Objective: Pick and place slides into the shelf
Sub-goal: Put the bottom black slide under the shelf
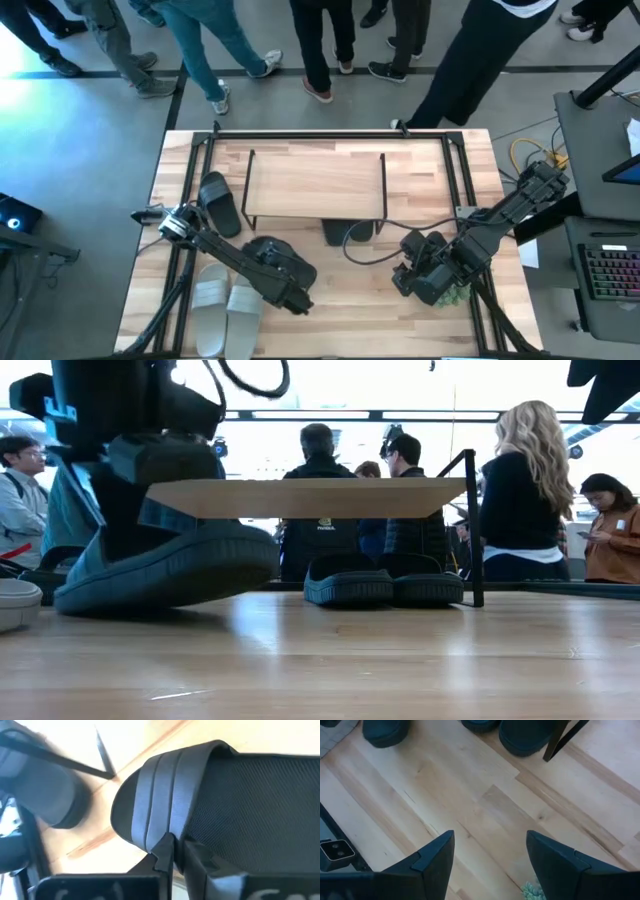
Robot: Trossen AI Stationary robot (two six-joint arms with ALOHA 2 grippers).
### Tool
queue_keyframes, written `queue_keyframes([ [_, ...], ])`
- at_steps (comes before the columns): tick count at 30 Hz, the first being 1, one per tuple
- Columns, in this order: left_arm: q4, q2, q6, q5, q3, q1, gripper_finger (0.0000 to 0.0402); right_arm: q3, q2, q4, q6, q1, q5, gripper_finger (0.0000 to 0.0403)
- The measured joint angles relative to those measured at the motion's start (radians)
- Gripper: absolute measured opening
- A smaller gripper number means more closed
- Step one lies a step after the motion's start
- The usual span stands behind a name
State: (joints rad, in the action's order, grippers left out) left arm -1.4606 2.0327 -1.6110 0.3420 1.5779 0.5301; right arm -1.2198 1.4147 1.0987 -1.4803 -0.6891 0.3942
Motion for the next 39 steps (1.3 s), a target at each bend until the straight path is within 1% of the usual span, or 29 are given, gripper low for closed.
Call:
queue_keyframes([
  [4,0.030,0.000,0.069,0.013,0.039,0.001,0.0005,0.000,0.000,0.019,0.000,0.000,0.000,0.0238],
  [6,0.063,0.000,0.141,0.056,0.073,0.006,0.0002,0.000,0.000,0.034,-0.009,0.000,0.000,0.0238],
  [9,0.104,0.000,0.312,0.159,0.118,0.015,0.0001,0.000,0.000,0.050,-0.020,0.000,0.002,0.0238],
  [12,0.166,0.000,0.560,0.252,0.139,0.016,0.0001,0.000,0.000,0.057,-0.062,0.000,0.025,0.0238],
  [15,0.212,0.000,0.782,0.333,0.127,0.006,0.0001,0.000,0.000,0.058,-0.097,0.000,0.037,0.0238],
  [17,0.215,0.000,0.850,0.371,0.109,-0.005,0.0000,0.000,0.000,0.057,-0.106,0.000,0.045,0.0238],
  [20,0.205,0.000,0.860,0.408,0.086,-0.026,0.0000,0.000,0.000,0.057,-0.115,0.000,0.052,0.0238],
  [28,0.205,0.000,0.783,0.400,0.040,-0.068,0.0000,0.000,0.000,0.056,-0.117,0.000,0.052,0.0238],
  [33,0.210,0.000,0.780,0.397,0.014,-0.071,0.0002,0.000,0.000,0.057,-0.117,0.000,0.053,0.0238],
  [36,0.240,0.000,0.780,0.397,0.003,-0.071,0.0021,0.000,0.000,0.057,-0.117,0.000,0.053,0.0238],
  [39,0.272,0.000,0.780,0.397,-0.013,-0.071,0.0055,0.000,0.000,0.057,-0.117,0.000,0.054,0.0238],
])
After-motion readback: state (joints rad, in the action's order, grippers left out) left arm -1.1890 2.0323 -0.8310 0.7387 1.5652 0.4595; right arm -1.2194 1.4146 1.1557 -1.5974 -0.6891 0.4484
